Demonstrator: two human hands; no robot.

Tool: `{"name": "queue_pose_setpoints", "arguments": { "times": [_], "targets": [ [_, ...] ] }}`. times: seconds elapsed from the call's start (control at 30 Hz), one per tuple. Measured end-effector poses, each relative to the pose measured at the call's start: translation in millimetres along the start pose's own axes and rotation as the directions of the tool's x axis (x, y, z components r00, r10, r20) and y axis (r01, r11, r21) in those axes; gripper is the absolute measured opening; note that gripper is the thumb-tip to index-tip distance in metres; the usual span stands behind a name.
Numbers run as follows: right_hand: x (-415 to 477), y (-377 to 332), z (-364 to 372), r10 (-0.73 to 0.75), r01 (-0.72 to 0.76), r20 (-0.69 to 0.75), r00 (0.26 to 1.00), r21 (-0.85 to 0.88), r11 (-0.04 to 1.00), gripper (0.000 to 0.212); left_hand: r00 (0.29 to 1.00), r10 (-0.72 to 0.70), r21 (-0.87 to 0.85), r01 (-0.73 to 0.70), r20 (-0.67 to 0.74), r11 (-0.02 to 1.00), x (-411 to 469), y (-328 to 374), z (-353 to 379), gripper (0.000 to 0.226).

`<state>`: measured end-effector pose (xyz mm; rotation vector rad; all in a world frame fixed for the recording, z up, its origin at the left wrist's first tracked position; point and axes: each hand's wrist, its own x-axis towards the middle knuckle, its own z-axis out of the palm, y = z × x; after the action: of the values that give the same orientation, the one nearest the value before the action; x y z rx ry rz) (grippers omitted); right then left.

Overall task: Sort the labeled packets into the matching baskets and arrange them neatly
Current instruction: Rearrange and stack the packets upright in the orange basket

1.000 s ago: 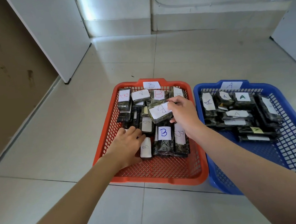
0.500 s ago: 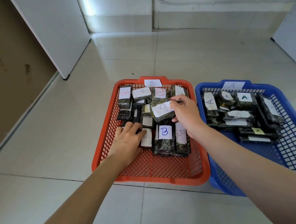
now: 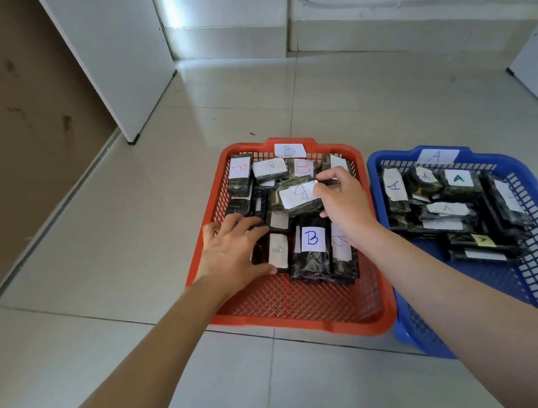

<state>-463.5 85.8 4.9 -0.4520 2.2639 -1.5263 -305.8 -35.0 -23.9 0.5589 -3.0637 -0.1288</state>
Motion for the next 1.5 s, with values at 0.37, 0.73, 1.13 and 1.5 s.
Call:
{"name": "queue_pose_setpoints", "arguments": {
  "times": [0.37, 0.73, 1.13, 1.5],
  "targets": [
    [4, 0, 36, -0.286, 0.439, 0.343, 0.895, -0.558, 0.704, 0.024, 0.917, -0.381, -0.342, 0.322, -0.119, 0.883, 0, -14, -5, 0.049],
    [-12, 12, 37, -0.289, 0.639, 0.573, 0.767, -0.638, 0.431, 0.053, 0.895, -0.431, -0.384, 0.358, -0.12, 0.851, 0, -16, 2, 0.062],
    [-17, 14, 36, -0.377, 0.665, 0.557, 0.74, -0.691, 0.283, 0.047, 0.878, -0.463, -0.471, 0.36, -0.122, 0.805, 1, -16, -2, 0.051],
    [-27, 9, 79, -0.307, 0.74, 0.686, 0.659, -0.664, 0.106, 0.08, 0.879, -0.452, -0.445, 0.346, -0.156, 0.826, 4, -20, 6, 0.052]
  ]
}}
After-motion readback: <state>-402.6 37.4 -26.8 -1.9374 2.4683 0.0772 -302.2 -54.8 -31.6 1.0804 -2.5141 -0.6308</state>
